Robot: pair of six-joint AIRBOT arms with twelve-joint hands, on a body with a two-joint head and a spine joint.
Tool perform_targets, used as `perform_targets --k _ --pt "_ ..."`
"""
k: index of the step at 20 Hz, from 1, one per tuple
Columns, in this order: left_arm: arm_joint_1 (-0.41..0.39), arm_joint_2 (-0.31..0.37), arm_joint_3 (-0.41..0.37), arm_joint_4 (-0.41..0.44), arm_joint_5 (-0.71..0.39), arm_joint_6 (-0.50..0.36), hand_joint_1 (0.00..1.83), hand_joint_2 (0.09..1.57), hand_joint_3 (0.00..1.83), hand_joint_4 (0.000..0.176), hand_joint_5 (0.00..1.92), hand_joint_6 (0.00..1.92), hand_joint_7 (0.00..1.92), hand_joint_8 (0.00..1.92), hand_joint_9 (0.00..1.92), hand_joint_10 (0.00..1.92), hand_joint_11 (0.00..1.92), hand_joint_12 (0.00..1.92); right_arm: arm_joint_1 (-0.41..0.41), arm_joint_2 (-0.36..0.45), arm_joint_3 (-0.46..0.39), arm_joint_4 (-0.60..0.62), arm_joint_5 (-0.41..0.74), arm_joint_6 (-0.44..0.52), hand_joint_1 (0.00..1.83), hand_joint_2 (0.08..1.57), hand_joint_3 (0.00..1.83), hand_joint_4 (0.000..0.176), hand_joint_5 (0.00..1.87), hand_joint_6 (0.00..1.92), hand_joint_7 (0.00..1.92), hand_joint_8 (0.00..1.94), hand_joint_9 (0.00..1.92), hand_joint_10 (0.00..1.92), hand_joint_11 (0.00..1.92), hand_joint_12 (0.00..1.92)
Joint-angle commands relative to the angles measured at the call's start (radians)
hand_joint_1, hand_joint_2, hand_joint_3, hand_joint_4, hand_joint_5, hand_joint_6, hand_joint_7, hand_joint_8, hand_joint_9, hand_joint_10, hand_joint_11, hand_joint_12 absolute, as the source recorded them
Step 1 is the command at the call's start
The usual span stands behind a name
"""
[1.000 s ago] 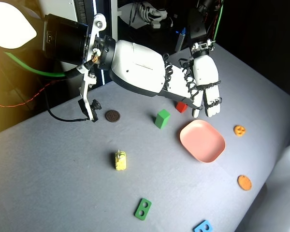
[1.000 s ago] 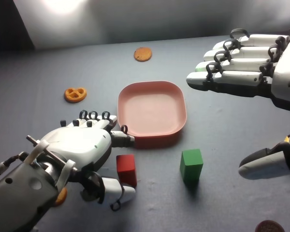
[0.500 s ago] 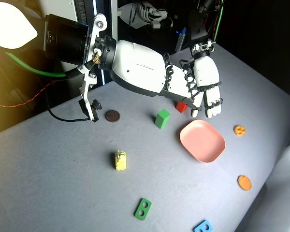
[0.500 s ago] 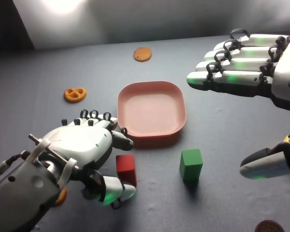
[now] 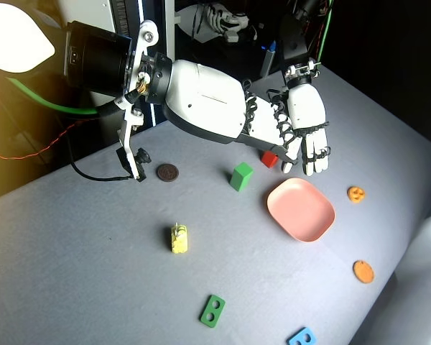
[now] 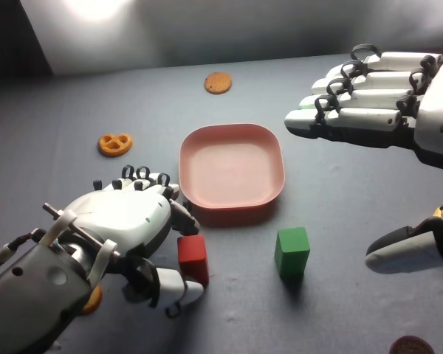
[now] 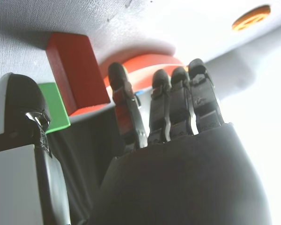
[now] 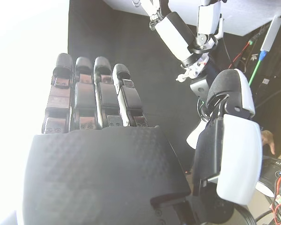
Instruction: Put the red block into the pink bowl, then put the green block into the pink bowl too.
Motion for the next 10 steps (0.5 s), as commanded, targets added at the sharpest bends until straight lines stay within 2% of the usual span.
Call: perform_targets --k 1,2,3,4,5,6,7,10 --pt "-0.01 0.003 0.004 0.06 -0.055 -0.003 0.89 0.99 0.0 0.089 0.81 0.03 0.25 0.01 0.04 0.0 0.03 0.03 0.017 0.011 -0.001 0.03 0.097 0.0 0.27 0.95 0.0 0.0 0.09 0.0 0.11 0.0 0.08 0.0 0.0 0.28" --pt "-0.011 0.002 0.004 0.06 -0.055 -0.003 0.88 0.99 0.0 0.099 0.83 0.04 0.25 0.0 0.04 0.0 0.03 0.03 0.017 0.011 -0.001 0.03 0.097 0.0 0.26 0.96 0.0 0.0 0.09 0.0 0.11 0.0 0.08 0.0 0.0 0.28" --pt "-0.011 0.002 0.005 0.059 -0.054 -0.003 0.92 0.98 0.0 0.076 0.88 0.02 0.26 0.0 0.04 0.0 0.0 0.08 0.017 0.011 -0.001 0.03 0.097 0.0 0.25 0.96 0.0 0.0 0.07 0.0 0.09 0.0 0.06 0.0 0.0 0.22" --pt "-0.012 0.001 0.005 0.059 -0.054 -0.003 0.93 0.98 0.0 0.076 0.9 0.02 0.24 0.0 0.02 0.0 0.0 0.04 0.017 0.011 -0.001 0.03 0.097 0.0 0.23 0.96 0.0 0.0 0.08 0.0 0.1 0.0 0.07 0.0 0.0 0.28" --pt "-0.013 0.0 0.006 0.058 -0.053 -0.003 0.89 1.0 0.01 0.101 0.89 0.01 0.22 0.0 0.0 0.0 0.0 0.04 0.017 0.011 -0.001 0.03 0.097 0.0 0.23 0.96 0.0 0.0 0.09 0.0 0.11 0.0 0.08 0.01 0.0 0.31" --pt "-0.014 0.0 0.007 0.057 -0.051 -0.003 0.93 0.99 0.0 0.073 0.94 0.03 0.22 0.0 0.01 0.0 0.0 0.04 0.017 0.011 -0.001 0.03 0.097 0.0 0.21 0.97 0.0 0.0 0.08 0.0 0.09 0.0 0.06 0.0 0.0 0.26" --pt "-0.016 -0.001 0.008 0.056 -0.05 -0.004 0.93 1.0 0.0 0.086 0.96 0.03 0.18 0.0 0.0 0.0 0.0 0.01 0.017 0.011 -0.001 0.03 0.097 0.0 0.21 0.97 0.0 0.0 0.08 0.0 0.1 0.01 0.07 0.01 0.0 0.25" --pt "-0.026 -0.004 0.014 0.051 -0.039 -0.004 0.95 0.98 0.0 0.085 0.96 0.02 0.23 0.02 0.03 0.01 0.03 0.01 0.017 0.011 -0.001 0.03 0.097 0.0 0.24 0.97 0.0 0.0 0.09 0.0 0.12 0.01 0.08 0.01 0.0 0.28"
